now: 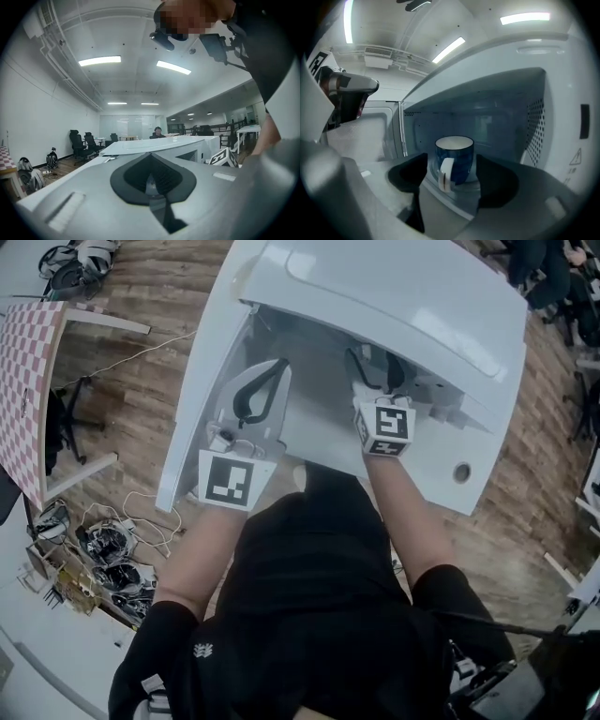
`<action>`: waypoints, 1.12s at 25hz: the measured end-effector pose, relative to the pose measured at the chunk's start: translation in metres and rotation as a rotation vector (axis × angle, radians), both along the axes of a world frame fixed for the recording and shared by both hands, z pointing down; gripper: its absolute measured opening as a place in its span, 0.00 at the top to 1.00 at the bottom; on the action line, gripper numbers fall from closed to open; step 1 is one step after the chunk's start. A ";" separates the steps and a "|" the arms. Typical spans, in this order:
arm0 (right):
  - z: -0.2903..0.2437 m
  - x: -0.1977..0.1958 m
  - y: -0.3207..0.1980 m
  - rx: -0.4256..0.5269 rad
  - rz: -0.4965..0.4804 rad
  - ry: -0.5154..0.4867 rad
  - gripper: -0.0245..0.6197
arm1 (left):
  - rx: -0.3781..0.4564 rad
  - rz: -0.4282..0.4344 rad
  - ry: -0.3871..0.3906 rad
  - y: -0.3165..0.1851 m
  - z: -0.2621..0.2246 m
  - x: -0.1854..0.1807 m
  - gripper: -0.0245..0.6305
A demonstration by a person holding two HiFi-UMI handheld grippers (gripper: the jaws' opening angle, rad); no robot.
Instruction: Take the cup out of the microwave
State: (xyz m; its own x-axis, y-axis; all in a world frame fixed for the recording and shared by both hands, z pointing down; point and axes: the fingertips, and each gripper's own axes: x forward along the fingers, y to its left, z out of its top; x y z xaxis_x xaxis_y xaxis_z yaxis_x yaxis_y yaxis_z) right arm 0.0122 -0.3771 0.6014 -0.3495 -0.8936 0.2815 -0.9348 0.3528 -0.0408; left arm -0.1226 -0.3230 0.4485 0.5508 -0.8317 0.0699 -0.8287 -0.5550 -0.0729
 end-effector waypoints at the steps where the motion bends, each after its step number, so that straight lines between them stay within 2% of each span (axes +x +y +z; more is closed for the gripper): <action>1: 0.003 -0.001 -0.003 0.002 0.003 -0.001 0.45 | -0.006 0.003 -0.003 -0.002 0.004 0.001 0.95; 3: 0.008 -0.004 -0.010 0.005 0.001 -0.009 0.37 | -0.021 0.004 -0.005 -0.007 0.012 0.002 0.95; 14: 0.030 -0.015 -0.045 -0.014 -0.002 -0.005 0.29 | -0.086 0.014 -0.005 -0.027 0.038 0.003 0.95; 25: 0.039 -0.025 -0.063 -0.048 -0.005 0.010 0.29 | -0.097 0.012 -0.008 -0.041 0.045 -0.004 0.95; 28: 0.042 -0.022 -0.066 -0.063 -0.002 0.014 0.36 | -0.099 0.013 -0.004 -0.040 0.045 -0.003 0.95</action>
